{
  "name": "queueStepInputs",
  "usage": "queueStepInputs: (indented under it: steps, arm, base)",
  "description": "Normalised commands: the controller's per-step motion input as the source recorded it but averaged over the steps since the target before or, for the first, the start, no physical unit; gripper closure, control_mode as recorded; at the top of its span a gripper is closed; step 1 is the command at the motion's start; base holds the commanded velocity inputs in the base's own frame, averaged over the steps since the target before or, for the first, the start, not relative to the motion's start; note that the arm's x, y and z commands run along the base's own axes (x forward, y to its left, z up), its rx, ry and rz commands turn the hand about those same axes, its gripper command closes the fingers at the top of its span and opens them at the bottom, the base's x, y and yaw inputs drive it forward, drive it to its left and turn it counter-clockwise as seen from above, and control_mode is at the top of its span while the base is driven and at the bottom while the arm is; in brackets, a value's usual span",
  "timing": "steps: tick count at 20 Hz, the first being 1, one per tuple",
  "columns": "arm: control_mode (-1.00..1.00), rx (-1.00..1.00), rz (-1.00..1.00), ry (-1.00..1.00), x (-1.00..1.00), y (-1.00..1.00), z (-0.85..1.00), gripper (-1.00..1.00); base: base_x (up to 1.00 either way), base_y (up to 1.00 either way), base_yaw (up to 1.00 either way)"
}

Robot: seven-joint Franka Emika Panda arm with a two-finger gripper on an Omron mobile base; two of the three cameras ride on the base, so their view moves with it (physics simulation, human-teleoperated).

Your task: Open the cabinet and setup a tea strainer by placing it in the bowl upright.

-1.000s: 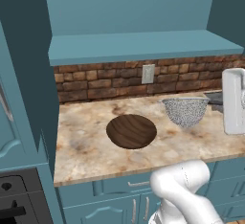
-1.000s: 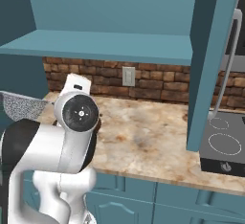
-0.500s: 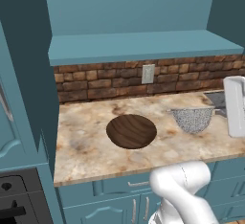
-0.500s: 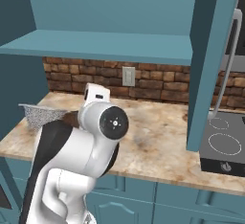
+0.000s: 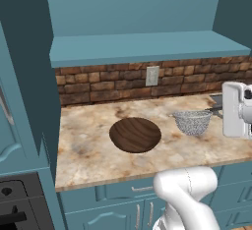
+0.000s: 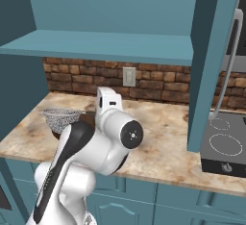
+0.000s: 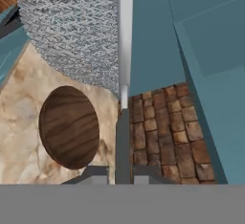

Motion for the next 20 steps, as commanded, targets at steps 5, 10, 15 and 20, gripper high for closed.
queueStepInputs:
  steps: [5,10,15,20]
  arm:
    - [-1.00,0.00,0.00,-0.28,0.52,0.00,-0.56,1.00]
    - [-1.00,0.00,-0.16,-0.11,0.59,0.22,-0.33,1.00]
    - [-1.00,0.00,-0.25,-0.09,0.49,0.38,-0.18,1.00]
    - [-1.00,0.00,-0.19,-0.19,0.32,0.15,-0.31,1.00]
  base:
    - [0.00,0.00,0.00]
    - [0.00,0.00,0.00]
    - [0.00,0.00,0.00]
    - [0.00,0.00,0.00]
